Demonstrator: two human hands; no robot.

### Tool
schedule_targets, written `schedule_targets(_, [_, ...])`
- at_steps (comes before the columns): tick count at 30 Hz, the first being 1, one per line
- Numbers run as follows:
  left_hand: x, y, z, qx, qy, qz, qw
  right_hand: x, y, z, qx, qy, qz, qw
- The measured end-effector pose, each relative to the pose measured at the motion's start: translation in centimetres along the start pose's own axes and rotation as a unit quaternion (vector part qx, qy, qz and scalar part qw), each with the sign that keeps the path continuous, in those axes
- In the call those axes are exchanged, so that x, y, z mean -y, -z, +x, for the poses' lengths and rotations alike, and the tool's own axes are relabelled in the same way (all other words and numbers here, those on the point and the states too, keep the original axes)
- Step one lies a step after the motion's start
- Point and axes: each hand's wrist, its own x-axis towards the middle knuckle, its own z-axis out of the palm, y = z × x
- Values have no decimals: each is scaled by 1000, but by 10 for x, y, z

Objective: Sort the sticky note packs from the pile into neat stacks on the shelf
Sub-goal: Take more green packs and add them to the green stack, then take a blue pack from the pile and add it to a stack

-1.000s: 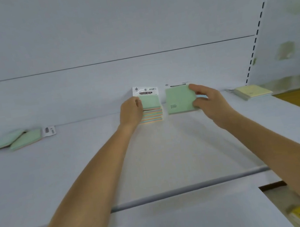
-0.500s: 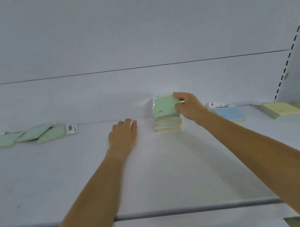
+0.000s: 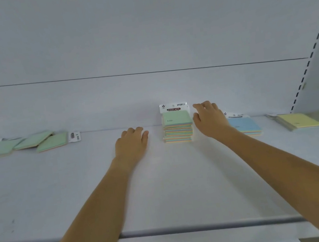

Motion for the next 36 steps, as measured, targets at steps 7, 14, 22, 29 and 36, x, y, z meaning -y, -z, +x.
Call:
schedule_targets(7, [-4, 1, -7, 2, 1, 30, 1000, -27, -23, -17, 73, 43, -119, 989])
schedule_targets(14, [-1, 16, -7, -14, -16, 81, 996, -29, 6, 10, -17, 77, -134, 988])
schedule_targets(22, [92, 64, -19, -28, -13, 112, 993, 104, 16, 22, -65, 177, -26, 982])
schedule_targets(29, [239, 120, -38, -42, -9, 137, 990, 266, -58, 10, 40, 215, 41, 975])
schedule_targets(36, [354, 160, -43, -10, 41, 122, 992, 377, -120, 1, 134, 175, 31, 975])
